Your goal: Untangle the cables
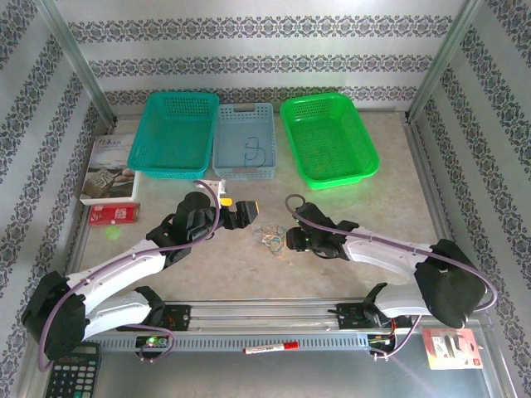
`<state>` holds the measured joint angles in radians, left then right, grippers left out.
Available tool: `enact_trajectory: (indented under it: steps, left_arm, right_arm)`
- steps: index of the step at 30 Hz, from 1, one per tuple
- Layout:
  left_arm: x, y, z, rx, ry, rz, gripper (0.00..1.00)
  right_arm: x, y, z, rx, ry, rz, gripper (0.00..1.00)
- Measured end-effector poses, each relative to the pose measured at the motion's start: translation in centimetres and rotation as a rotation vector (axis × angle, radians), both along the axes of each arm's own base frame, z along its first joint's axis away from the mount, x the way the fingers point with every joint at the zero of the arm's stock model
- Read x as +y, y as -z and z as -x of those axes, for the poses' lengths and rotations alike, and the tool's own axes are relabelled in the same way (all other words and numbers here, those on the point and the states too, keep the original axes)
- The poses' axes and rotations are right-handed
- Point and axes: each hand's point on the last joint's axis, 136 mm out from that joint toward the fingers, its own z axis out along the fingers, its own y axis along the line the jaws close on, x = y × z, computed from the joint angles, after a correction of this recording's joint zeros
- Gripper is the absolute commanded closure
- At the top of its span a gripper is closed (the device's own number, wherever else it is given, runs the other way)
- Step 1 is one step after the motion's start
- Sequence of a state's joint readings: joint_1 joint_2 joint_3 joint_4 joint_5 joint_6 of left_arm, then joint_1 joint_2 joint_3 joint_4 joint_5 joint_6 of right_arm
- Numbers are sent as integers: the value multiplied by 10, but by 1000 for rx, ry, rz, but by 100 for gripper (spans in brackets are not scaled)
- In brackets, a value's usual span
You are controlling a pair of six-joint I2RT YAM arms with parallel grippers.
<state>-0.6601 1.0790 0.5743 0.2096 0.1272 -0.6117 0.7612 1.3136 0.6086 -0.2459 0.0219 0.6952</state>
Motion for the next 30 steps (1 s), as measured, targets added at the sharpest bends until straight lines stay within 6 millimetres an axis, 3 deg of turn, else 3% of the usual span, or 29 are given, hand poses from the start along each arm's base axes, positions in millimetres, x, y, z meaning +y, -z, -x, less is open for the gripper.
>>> enact_trajectory:
  steps: [4,7,13,16,24,30]
  left_arm:
    - [0,0,0,0,0,0,0]
    - [0,0,0,0,0,0,0]
    - [0,0,0,0,1,0,0]
    - [-1,1,1,2,8,-2,0]
    - [-14,21,6,41,99,-56,0]
    - [-24,34,11,51,180,-94,0]
  right_arm:
    - [2,1,-2,-5,-8,1,81]
    - [2,0,-3,-12,-11,-2,100]
    - [-2,-15,-7,-42,-3,-27,100]
    - [-3,-41,-8,-92,-9,-68,100]
    - [16,-148,-15,-271,-54,-282,100]
    - [29,-193,-16,-319,-95,-374,100]
